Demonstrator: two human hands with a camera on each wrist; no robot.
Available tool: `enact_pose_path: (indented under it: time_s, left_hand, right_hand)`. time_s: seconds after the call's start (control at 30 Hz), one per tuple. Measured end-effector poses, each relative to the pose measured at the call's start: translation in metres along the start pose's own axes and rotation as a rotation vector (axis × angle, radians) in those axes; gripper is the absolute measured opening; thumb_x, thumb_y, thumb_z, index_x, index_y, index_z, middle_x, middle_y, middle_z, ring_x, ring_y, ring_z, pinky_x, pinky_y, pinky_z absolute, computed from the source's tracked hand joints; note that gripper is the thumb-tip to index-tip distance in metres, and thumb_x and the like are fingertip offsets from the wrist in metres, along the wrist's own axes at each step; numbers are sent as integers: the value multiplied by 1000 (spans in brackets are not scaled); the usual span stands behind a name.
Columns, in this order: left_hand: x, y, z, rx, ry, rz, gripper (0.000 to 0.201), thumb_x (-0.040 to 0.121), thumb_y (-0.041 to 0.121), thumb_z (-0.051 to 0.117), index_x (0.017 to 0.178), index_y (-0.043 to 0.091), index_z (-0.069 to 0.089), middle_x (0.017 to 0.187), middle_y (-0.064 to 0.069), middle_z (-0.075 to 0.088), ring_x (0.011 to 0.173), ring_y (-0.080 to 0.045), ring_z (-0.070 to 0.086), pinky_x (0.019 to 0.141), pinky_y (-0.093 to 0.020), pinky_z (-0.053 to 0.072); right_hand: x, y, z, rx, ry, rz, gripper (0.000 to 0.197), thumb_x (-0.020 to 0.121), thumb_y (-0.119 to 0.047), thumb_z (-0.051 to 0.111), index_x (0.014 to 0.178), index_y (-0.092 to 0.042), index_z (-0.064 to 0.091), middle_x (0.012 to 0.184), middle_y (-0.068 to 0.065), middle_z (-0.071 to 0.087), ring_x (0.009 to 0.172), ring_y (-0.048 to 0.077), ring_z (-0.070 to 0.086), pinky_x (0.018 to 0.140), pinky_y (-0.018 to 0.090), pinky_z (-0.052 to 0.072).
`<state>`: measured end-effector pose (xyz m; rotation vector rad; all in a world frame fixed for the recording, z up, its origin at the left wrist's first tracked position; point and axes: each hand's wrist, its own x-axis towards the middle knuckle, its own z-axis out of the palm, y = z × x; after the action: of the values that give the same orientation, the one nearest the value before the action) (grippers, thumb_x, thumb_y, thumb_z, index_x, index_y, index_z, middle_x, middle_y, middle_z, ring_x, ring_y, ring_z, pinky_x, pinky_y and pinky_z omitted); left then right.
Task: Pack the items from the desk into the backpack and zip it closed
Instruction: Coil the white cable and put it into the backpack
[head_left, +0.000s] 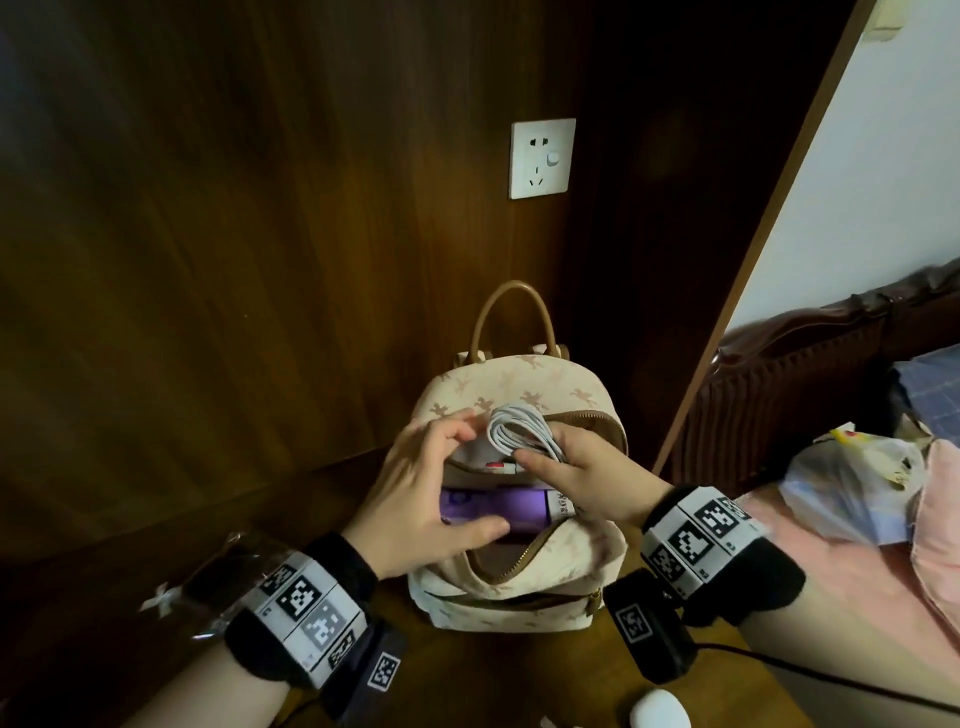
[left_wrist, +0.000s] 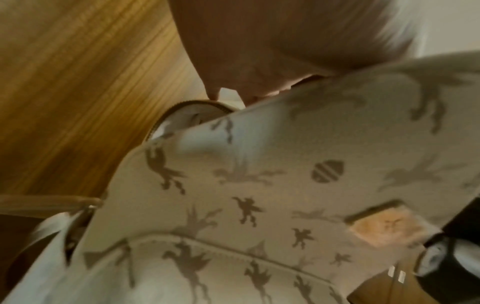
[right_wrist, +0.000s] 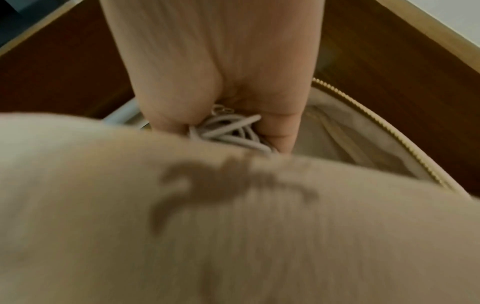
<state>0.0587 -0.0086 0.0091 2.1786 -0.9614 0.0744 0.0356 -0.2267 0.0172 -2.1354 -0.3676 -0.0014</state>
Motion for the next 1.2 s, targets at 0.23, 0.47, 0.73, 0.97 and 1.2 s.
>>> enact_pose_path:
  time_s: [0.23, 0.47, 0.73, 0.97, 1.2]
  left_hand:
    - [13, -16, -11, 379, 6, 251, 27, 73, 54, 59, 88, 31, 58, 144, 20, 37, 135, -4, 32, 109, -39, 21]
    - [24, -36, -7, 720, -137, 360, 19, 78, 44, 57, 77, 27, 67, 155, 6, 21, 139, -18, 28, 109, -42, 18]
    - [22, -39, 7, 792, -111, 278, 35, 69, 59, 57, 84, 27, 63, 159, 5, 7, 145, -14, 7, 114, -44, 7]
    - [20, -40, 12, 810, -99, 269, 34, 68, 57, 56, 83, 27, 65, 159, 2, 8, 146, -16, 6, 115, -49, 7]
    - [16, -41, 14, 771, -83, 268, 30, 68, 54, 59, 82, 29, 63, 159, 3, 9, 146, -16, 5, 116, -47, 3]
  right_hand:
    - [-7, 10, 23, 124, 63, 45, 17, 96, -23, 51, 111, -21, 58, 105, -11, 64, 100, -2, 58, 94, 24, 43]
    - [-18, 14, 38, 97, 81, 45, 12, 97, -21, 49, 106, -24, 57, 93, -20, 62, 89, -7, 56, 89, 19, 42]
    - [-24, 16, 43, 181, 131, 95, 23, 95, -29, 47, 102, -11, 60, 93, -3, 67, 87, 11, 60, 85, 27, 46]
    - [-28, 22, 43, 313, 180, 114, 26, 98, -10, 45, 81, -29, 51, 59, -25, 58, 57, -8, 52, 58, 8, 40]
    - [-31, 19, 43, 357, 140, 103, 25, 97, -8, 45, 78, -24, 50, 57, -20, 55, 55, -4, 48, 58, 10, 39]
